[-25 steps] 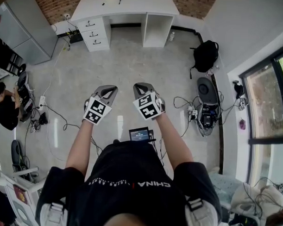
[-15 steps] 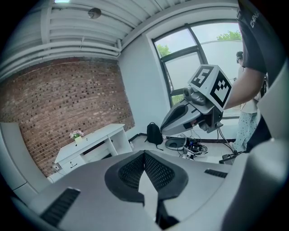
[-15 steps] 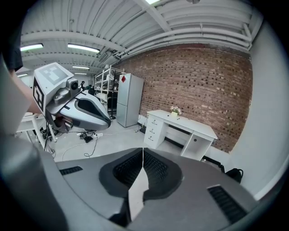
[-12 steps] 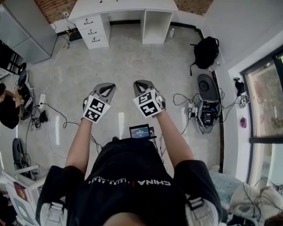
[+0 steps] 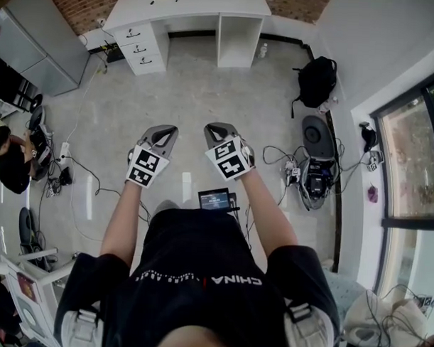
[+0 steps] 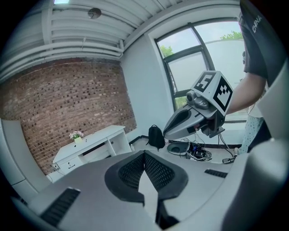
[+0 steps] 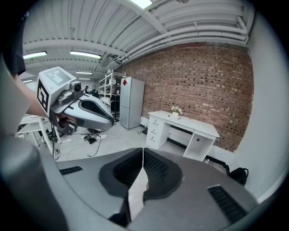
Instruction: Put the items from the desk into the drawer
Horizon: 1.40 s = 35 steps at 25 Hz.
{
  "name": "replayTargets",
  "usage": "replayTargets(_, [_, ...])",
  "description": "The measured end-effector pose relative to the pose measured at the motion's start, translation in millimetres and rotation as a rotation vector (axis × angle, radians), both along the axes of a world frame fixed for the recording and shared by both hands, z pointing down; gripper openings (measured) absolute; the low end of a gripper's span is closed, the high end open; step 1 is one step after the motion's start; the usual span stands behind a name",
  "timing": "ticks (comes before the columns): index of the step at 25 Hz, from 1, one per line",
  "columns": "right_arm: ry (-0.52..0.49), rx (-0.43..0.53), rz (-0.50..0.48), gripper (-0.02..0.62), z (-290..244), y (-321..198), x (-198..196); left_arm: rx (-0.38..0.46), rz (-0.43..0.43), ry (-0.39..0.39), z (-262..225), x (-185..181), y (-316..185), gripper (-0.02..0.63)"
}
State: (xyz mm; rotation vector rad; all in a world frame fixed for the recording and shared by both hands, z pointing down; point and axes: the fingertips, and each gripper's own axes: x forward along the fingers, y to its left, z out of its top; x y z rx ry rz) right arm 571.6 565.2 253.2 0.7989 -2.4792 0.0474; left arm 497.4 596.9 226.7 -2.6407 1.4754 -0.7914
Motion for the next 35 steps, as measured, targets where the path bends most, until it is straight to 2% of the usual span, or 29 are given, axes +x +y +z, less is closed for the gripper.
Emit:
replayTargets(9, [-0.043, -0.056, 0.000, 0.017, 9, -33, -2, -0.019, -0.005, -0.005, 10, -4, -34, 0.012])
replayTargets(15, [-0.009, -0.050, 0.029, 0.017, 23, -78, -16, -0.014, 0.034, 0.009, 22, -18, -82, 0.012])
replayTargets(23, [0.023, -0.058, 0.078, 0.017, 23, -180, -61, -0.038, 0.086, 0.024, 26, -66, -188, 0.011])
replayTargets(29, [0.007, -0.078, 0.109, 0.017, 11, -257, -112, -0.048, 0.108, 0.030, 17, -120, -269, 0.012])
replayTargets(35, [0.018, -0.089, 0.131, 0.017, 12, -316, -158, -0.068, 0.123, 0.029, 23, -170, -327, 0.011])
